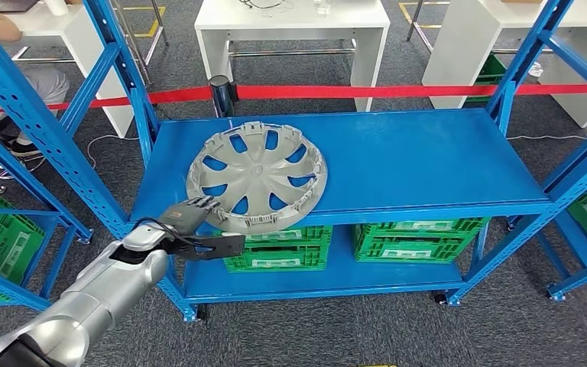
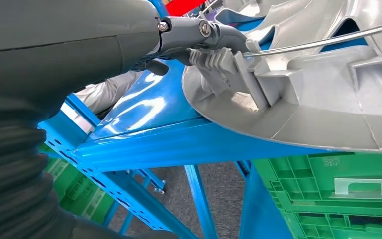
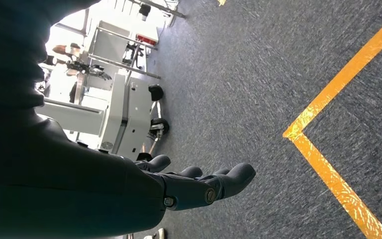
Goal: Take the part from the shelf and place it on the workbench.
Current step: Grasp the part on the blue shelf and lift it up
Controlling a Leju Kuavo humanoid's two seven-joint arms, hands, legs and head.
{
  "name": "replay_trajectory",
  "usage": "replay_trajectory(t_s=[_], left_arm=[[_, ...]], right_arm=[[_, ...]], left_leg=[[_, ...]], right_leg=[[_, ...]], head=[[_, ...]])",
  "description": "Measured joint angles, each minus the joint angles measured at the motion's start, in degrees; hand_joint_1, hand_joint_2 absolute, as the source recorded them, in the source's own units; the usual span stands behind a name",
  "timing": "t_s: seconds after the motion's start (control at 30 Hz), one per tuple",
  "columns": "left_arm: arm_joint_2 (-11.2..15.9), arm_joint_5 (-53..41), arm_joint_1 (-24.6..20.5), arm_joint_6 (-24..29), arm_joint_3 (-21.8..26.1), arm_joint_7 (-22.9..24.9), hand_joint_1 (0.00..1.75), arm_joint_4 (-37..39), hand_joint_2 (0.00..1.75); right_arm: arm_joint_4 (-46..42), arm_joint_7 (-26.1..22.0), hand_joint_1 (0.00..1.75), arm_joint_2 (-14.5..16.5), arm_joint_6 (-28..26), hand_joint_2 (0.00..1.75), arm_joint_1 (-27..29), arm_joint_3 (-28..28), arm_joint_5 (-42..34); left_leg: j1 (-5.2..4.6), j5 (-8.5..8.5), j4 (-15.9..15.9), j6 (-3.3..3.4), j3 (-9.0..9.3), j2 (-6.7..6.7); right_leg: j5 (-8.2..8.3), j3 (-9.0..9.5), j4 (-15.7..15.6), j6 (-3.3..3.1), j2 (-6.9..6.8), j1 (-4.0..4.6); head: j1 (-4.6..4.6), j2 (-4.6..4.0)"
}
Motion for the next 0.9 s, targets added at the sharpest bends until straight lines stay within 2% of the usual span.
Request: replay_trajectory(t_s=[0.4, 0.9], left_arm=[[-0.7, 1.1, 0.4, 3.1, 0.0, -0.1, 0.0, 0.7, 1.75], [-1.6, 1.2, 0.4, 3.5, 0.2, -0.2, 0.0, 1.2, 1.75]], right_arm=[[0.0, 0.7, 0.0, 0.4, 0.0, 1.75, -0.1, 0.0, 1.2], [0.0, 0.8, 0.0, 0.5, 0.0, 1.75, -0.1, 0.0, 1.7]], left_leg=[[-0.05, -0.07, 0.0, 0.07, -0.05, -0.04], [-0.12, -0.09, 0.0, 0.11, -0.12, -0.17]], right_leg=[[-0.06, -0.03, 0.0, 0.02, -0.06, -0.05], [-0.1, -0.04, -0.1, 0.03, -0.24, -0.12]], head=[[0.0, 0.0], [0.01, 0.0]])
